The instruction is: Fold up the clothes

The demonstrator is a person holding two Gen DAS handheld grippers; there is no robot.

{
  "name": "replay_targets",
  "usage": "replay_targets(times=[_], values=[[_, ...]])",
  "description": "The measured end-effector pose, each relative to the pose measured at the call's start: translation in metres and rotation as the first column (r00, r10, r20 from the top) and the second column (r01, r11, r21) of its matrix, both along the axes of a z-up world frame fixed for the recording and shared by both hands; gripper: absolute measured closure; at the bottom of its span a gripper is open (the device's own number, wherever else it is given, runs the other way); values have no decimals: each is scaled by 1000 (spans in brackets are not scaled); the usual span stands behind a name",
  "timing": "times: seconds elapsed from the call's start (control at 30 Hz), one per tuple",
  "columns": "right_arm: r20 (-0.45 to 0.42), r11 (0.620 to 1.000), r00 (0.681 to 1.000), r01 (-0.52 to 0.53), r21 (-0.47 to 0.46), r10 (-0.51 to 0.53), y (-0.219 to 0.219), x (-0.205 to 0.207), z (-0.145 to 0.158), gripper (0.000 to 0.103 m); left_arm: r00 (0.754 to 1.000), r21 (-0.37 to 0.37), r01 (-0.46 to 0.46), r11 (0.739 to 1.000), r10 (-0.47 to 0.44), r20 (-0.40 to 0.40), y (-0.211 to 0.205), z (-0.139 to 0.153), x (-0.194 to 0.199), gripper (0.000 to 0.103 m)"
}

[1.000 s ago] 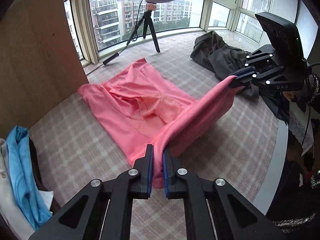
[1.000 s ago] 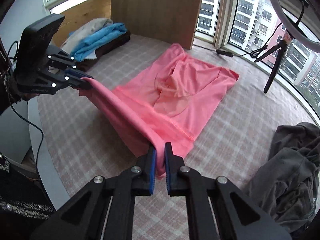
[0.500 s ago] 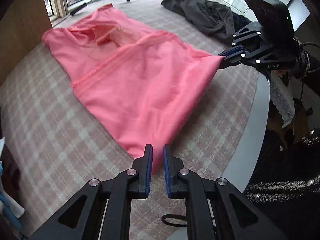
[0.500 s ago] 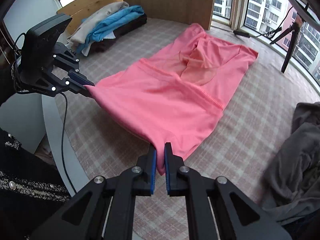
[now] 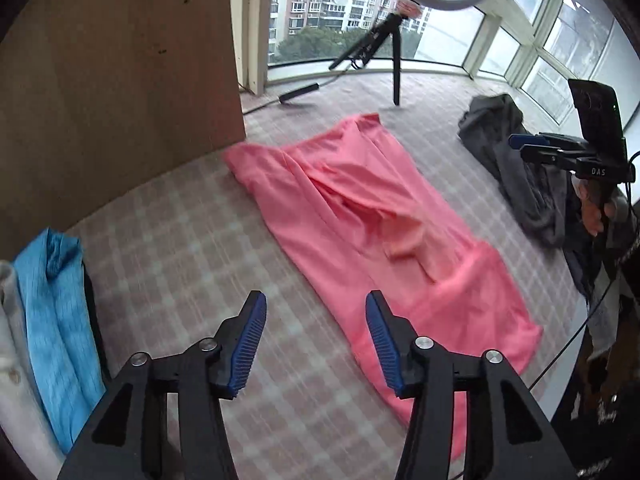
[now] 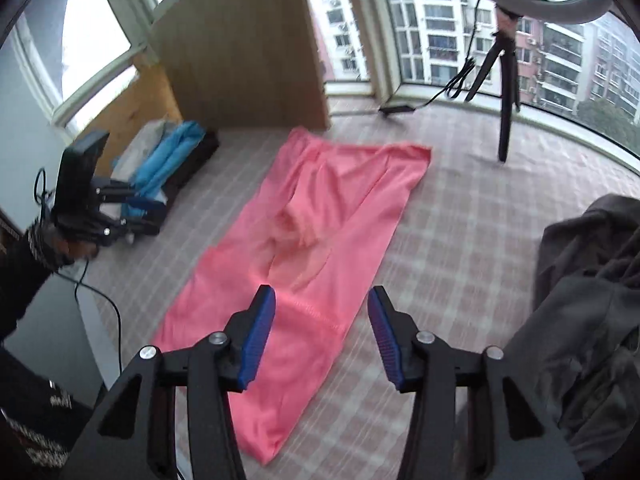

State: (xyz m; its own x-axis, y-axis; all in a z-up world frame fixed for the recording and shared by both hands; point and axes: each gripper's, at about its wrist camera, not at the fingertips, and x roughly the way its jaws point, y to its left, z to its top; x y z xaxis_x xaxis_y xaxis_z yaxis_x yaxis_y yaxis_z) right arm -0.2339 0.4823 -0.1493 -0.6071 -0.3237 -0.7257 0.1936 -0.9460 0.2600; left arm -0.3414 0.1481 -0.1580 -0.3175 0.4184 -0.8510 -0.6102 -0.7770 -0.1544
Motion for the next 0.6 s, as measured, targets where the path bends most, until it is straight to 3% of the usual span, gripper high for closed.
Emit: replay_targets(times=[0.07,0.2,0.4,0.6], values=[[-6,998,998,64,-13,-64,9,-45,-11,55,999,22,-48,999,48,14,10,-13,-41,53],[65,990,988,140,-28,-138,27,-127,-55,55,987,51,-126,991,120,106,25,-50,-99,53],[98,984,985,154,-94,-145,34,-172,-90,55,977,37,-169,985,162,135,33,-76,-140,53],[130,994,987,103,-39,-97,30,-203,-108,55,982,20,-139,990,135,130,44,-87,-153,53]])
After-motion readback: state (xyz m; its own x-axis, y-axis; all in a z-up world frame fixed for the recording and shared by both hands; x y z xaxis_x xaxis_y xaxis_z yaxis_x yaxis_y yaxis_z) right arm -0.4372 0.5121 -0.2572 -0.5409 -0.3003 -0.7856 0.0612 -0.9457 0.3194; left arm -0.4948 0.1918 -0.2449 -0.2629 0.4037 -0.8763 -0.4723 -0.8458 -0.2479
